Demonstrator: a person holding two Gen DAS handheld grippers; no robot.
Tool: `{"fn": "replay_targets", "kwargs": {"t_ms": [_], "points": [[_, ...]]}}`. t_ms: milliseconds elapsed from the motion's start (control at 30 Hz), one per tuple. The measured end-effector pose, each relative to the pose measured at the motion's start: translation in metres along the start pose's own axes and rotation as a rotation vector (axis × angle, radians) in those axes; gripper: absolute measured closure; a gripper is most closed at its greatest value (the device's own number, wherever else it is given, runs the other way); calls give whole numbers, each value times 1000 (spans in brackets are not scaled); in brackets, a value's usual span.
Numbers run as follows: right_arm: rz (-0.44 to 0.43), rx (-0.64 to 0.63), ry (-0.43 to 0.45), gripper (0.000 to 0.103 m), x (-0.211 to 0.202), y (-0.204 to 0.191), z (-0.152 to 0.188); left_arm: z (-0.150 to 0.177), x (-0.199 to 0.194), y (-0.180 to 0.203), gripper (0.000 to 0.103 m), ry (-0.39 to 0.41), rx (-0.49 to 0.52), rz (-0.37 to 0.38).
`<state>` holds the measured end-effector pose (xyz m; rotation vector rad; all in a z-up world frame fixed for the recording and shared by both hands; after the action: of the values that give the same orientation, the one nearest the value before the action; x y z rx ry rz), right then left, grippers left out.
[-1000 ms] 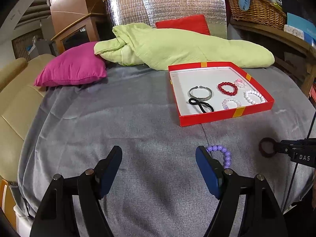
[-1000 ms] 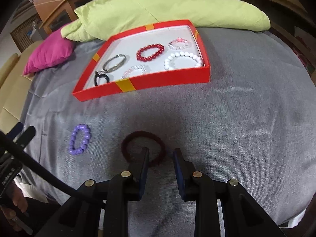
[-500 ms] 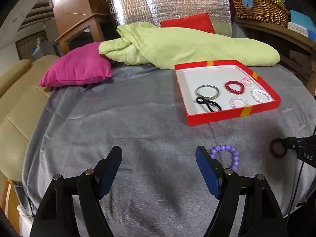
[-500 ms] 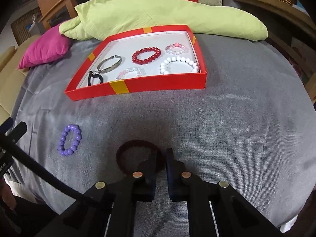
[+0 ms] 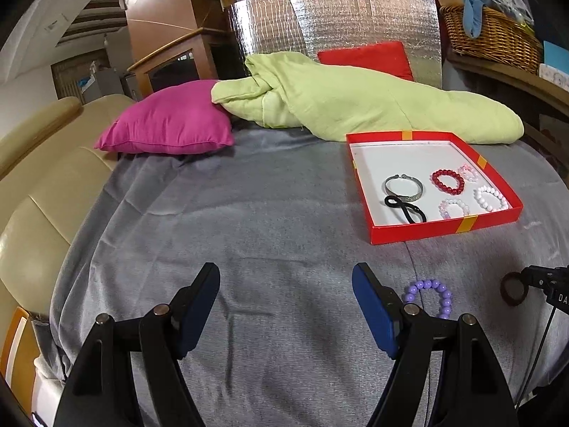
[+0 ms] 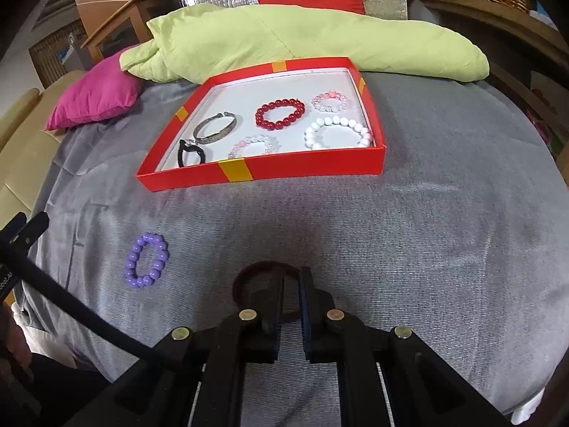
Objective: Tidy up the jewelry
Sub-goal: 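Close the right tool on the dark red band while the left tool lowers over the purple bracelet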
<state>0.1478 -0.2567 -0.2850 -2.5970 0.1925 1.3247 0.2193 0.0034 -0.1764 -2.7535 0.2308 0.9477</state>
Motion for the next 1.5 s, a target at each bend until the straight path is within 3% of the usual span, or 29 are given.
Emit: {"fn": "replay_targets", "kwargs": {"t_ms": [833,967,1067,1400,1500], "points": [[-29,27,0,94,-1,-3,-2,4,1,8,25,-6,34,9],[-36,29,-1,94,-1,-4,-2,15,13,24,25,-72,43,103],[-42,39,-4,94,0,-3,-2,32,26,45,25,-165,47,202],[-53,86,-17,93,-1,11,-4,54,41,86,25,-245,72,303],[-61,127,-34,78,1,21,-2,56,43,95,25,-251,95,312]]}}
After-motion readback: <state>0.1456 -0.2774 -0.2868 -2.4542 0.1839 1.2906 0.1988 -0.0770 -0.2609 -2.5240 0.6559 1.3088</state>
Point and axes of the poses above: each gripper's, at about its wrist camera, not at the fingertips, and x roughly the way its jaws point, y to its right, z to its underside, the point moved 10 cm from there along x, roughly the way its jaws point, and after that the axes turned 3 degrees about z, right-handed, at the moved point
